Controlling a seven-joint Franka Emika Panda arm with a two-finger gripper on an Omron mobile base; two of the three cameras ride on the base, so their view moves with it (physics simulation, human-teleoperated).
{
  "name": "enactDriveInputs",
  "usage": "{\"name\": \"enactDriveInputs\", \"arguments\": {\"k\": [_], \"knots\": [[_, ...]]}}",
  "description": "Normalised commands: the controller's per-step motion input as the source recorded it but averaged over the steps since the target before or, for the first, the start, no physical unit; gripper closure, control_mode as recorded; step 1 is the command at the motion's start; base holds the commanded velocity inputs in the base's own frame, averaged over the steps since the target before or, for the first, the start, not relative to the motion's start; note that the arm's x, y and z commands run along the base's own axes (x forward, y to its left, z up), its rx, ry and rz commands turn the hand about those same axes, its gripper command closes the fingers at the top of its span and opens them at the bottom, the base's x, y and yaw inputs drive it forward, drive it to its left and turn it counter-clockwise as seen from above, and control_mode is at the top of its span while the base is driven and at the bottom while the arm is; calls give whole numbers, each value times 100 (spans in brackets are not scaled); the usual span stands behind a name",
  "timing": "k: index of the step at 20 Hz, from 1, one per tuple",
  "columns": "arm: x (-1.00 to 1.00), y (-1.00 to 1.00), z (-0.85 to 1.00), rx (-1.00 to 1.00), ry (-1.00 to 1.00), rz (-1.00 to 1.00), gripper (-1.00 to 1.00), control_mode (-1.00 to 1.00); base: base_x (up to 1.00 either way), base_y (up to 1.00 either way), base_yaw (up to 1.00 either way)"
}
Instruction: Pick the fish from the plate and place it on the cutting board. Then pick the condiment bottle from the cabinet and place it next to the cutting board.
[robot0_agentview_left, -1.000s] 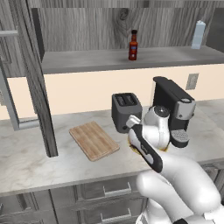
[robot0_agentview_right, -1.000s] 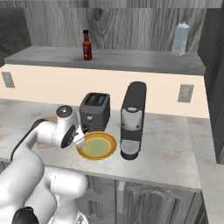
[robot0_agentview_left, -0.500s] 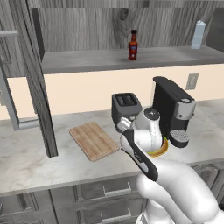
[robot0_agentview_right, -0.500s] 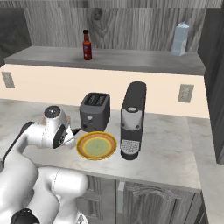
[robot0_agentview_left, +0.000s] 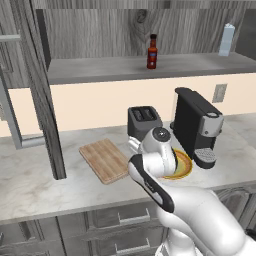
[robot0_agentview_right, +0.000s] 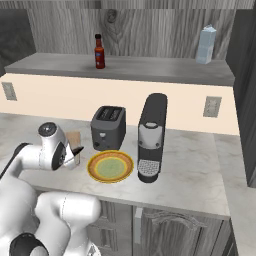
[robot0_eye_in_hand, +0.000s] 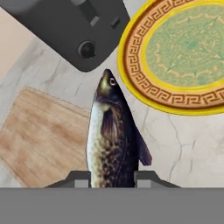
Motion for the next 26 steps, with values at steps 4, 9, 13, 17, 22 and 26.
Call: {"name": "enactDriveInputs", "arguments": {"k": [4, 9, 13, 17, 22, 26], "knots": [[0, 31, 0, 0, 0, -1, 100, -100, 0, 0, 0], [0, 30, 0, 0, 0, -1, 100, -100, 0, 0, 0], [9, 30, 0, 0, 0, -2, 100, -100, 0, 0, 0], [20, 25, 0, 0, 0, -2, 100, -100, 0, 0, 0], [18, 20, 0, 0, 0, -3, 100, -100, 0, 0, 0], [21, 10, 0, 0, 0, -3, 100, -100, 0, 0, 0]]}}
